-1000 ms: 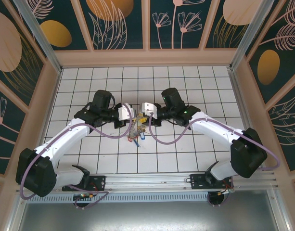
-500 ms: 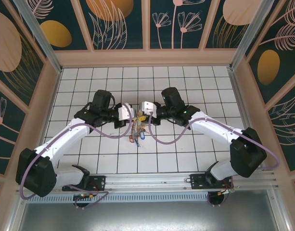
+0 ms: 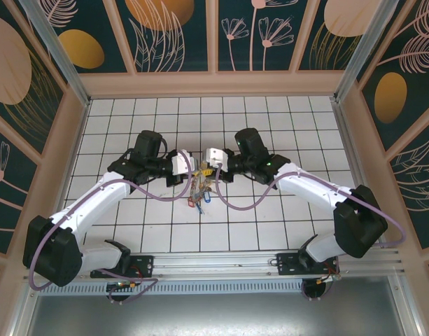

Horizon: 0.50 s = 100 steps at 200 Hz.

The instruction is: Put the keys on the keyring

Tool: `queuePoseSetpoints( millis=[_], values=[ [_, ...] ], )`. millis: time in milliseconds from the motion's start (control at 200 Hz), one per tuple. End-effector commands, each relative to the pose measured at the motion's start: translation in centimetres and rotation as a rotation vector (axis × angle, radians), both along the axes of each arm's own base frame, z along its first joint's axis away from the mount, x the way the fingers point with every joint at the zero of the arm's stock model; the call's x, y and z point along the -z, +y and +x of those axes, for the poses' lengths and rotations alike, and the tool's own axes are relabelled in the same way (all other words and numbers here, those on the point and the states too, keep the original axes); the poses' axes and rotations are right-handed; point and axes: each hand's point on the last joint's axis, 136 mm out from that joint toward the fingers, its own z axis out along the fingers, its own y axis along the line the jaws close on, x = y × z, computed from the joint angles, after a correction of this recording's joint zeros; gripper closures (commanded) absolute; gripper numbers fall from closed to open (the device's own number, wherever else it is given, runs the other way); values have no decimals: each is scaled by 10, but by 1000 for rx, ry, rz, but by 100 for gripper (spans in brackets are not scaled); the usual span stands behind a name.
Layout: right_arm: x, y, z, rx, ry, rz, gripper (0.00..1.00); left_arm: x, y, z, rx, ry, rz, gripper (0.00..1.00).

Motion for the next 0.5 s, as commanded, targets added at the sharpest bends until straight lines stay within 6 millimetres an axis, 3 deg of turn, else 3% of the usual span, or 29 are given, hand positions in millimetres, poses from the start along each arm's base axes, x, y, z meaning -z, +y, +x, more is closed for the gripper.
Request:
queuePoseSetpoints(
  millis=[0,55,155,280,340,455,495],
  values=[
    [3,-2,-4,-8,11,6,76,-25,-8,-1,46,-54,-59,100],
    [1,-2,-5,-6,8,17,77,-26,-9,-2,52,-52,-62,100],
    [-2,-1,-5,-11,11,31,91,-25,-10,-2,56,-46,-63,100],
    [-4,1,-5,-11,9,46,92,-24,-10,-2,56,-38,-64,100],
    [-6,1,-5,-12,8,55,100,-24,-10,-1,54,-37,-65,100],
    [-13,1,-6,-13,13,98,100,-27,-11,-1,40,-28,-84,100],
    [-19,0,-8,-19,15,133,100,-31,-11,0,30,-26,-106,93]
  ],
)
